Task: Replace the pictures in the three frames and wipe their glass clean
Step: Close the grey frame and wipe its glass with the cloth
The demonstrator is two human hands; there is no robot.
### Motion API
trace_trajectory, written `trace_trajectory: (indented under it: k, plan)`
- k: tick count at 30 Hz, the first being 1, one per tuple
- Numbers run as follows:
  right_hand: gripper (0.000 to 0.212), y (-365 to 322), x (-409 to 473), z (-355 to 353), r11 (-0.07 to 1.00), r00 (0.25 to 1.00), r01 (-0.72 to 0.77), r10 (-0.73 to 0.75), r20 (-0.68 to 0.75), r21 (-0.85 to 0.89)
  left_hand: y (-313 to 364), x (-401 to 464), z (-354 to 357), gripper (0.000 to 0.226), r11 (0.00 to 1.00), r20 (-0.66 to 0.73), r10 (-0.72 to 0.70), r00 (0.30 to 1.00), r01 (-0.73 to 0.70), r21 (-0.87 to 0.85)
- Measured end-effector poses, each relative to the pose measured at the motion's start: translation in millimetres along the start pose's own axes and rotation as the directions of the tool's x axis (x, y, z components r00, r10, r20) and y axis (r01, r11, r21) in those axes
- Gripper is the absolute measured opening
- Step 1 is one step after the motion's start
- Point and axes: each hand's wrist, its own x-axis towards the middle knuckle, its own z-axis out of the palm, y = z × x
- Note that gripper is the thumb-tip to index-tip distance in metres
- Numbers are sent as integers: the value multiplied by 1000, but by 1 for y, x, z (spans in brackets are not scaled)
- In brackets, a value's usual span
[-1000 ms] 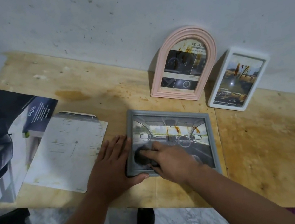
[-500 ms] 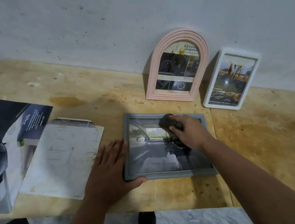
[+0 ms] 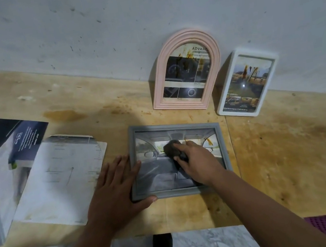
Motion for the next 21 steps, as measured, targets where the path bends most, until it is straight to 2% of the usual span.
trace_trajectory:
  k: [3, 5, 7, 9, 11, 16, 21]
  plan:
    - [44, 3, -14, -8, 998, 991, 28, -36, 132, 64, 0, 0, 0, 104, 1000, 0, -1, 1000, 1, -2]
    - [40, 9, -17, -20, 964, 971, -28, -37, 238, 263, -1, 1, 0, 105, 1000, 5, -2, 1000, 2, -1]
    - [38, 15, -8, -31, 926, 983, -81, 12, 184, 369, -1, 1, 0, 106, 1000, 3, -3, 1000, 3, -1]
    - [41, 22, 7, -33, 951, 997, -71, 69, 18, 301, 0, 1, 0, 110, 1000, 4, -8, 1000, 8, 1]
    - [46, 23, 17, -24, 982, 995, -60, 73, -65, 182, 0, 1, 0, 113, 1000, 6, -14, 1000, 14, 5]
    - [48, 16, 1, -4, 1000, 999, -7, 8, -47, 17, 0, 0, -1, 113, 1000, 16, -15, 1000, 15, 10]
    - [49, 8, -43, 3, 998, 997, 62, -61, 48, -17, 0, 0, -1, 116, 1000, 23, -17, 1000, 17, 7]
